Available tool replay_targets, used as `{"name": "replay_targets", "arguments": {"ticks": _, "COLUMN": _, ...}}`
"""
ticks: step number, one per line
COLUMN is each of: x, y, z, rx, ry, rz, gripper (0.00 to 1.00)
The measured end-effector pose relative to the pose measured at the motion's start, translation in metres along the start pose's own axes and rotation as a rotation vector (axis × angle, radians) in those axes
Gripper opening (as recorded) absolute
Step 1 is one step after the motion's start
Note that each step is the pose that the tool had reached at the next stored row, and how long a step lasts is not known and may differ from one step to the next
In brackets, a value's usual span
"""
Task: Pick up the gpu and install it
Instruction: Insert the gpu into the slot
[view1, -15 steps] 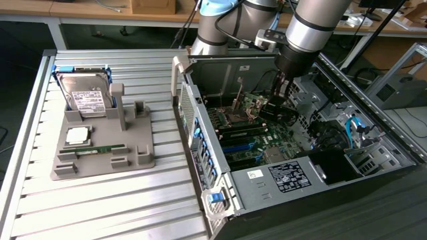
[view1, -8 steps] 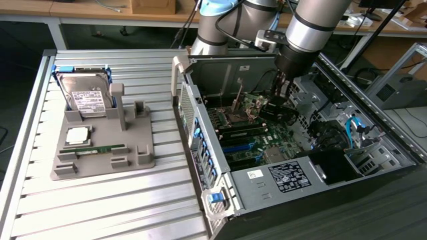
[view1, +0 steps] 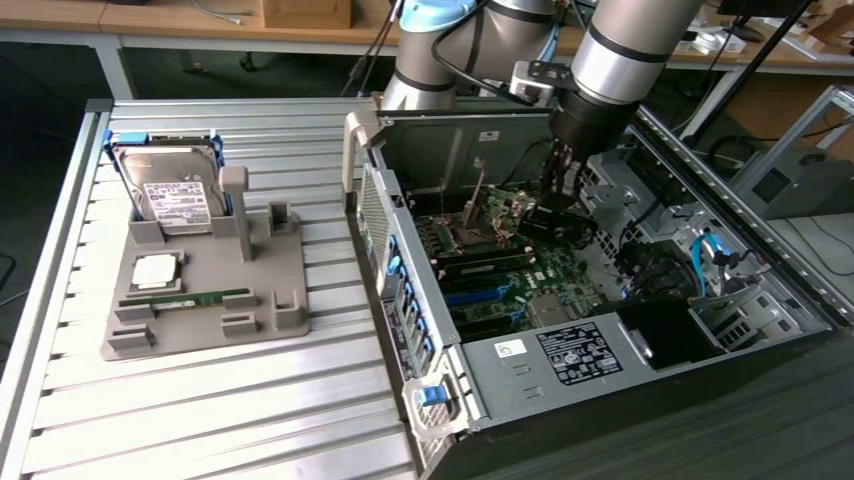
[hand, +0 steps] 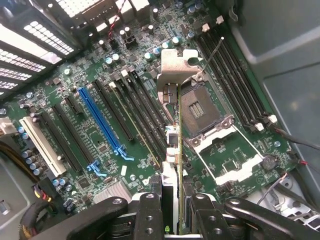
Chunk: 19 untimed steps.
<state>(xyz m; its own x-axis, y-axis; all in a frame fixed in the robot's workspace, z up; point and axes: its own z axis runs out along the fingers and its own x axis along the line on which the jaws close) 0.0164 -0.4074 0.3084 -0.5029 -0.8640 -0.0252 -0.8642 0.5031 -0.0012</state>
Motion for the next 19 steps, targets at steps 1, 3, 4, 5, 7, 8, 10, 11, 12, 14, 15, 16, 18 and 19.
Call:
{"name": "replay_targets", "arguments": {"ticks": 1, "x": 0.0000, "y": 0.0000, "z": 0.0000, "rx": -0.0002, "ry": 0.0000, "rz": -0.007, "gripper": 0.27}}
{"name": "replay_targets", "arguments": {"ticks": 3, "x": 0.0000, "y": 0.0000, "z": 0.0000, "rx": -0.0004, "ry": -0.0001, "rz": -0.016, "gripper": 0.27}}
{"name": "replay_targets", "arguments": {"ticks": 4, "x": 0.0000, "y": 0.0000, "z": 0.0000, "rx": -0.0005, "ry": -0.0001, "rz": -0.020, "gripper": 0.27}}
{"name": "replay_targets", "arguments": {"ticks": 5, "x": 0.0000, "y": 0.0000, "z": 0.0000, "rx": -0.0006, "ry": 0.0000, "rz": -0.023, "gripper": 0.27}}
{"name": "replay_targets", "arguments": {"ticks": 7, "x": 0.0000, "y": 0.0000, "z": 0.0000, "rx": -0.0008, "ry": -0.0001, "rz": -0.030, "gripper": 0.27}}
{"name": "replay_targets", "arguments": {"ticks": 8, "x": 0.0000, "y": 0.0000, "z": 0.0000, "rx": -0.0008, "ry": -0.0001, "rz": -0.033, "gripper": 0.27}}
{"name": "replay_targets", "arguments": {"ticks": 10, "x": 0.0000, "y": 0.0000, "z": 0.0000, "rx": -0.0010, "ry": -0.0001, "rz": -0.041, "gripper": 0.27}}
{"name": "replay_targets", "arguments": {"ticks": 11, "x": 0.0000, "y": 0.0000, "z": 0.0000, "rx": -0.0012, "ry": -0.0001, "rz": -0.044, "gripper": 0.27}}
{"name": "replay_targets", "arguments": {"ticks": 12, "x": 0.0000, "y": 0.0000, "z": 0.0000, "rx": -0.0012, "ry": -0.0001, "rz": -0.047, "gripper": 0.27}}
{"name": "replay_targets", "arguments": {"ticks": 14, "x": 0.0000, "y": 0.0000, "z": 0.0000, "rx": -0.0014, "ry": -0.0001, "rz": -0.054, "gripper": 0.27}}
{"name": "replay_targets", "arguments": {"ticks": 15, "x": 0.0000, "y": 0.0000, "z": 0.0000, "rx": -0.0015, "ry": -0.0001, "rz": -0.060, "gripper": 0.27}}
{"name": "replay_targets", "arguments": {"ticks": 16, "x": 0.0000, "y": 0.0000, "z": 0.0000, "rx": -0.0017, "ry": -0.0001, "rz": -0.064, "gripper": 0.27}}
{"name": "replay_targets", "arguments": {"ticks": 18, "x": 0.0000, "y": 0.0000, "z": 0.0000, "rx": -0.0019, "ry": -0.0001, "rz": -0.073, "gripper": 0.27}}
{"name": "replay_targets", "arguments": {"ticks": 19, "x": 0.0000, "y": 0.0000, "z": 0.0000, "rx": -0.0019, "ry": -0.0001, "rz": -0.076, "gripper": 0.27}}
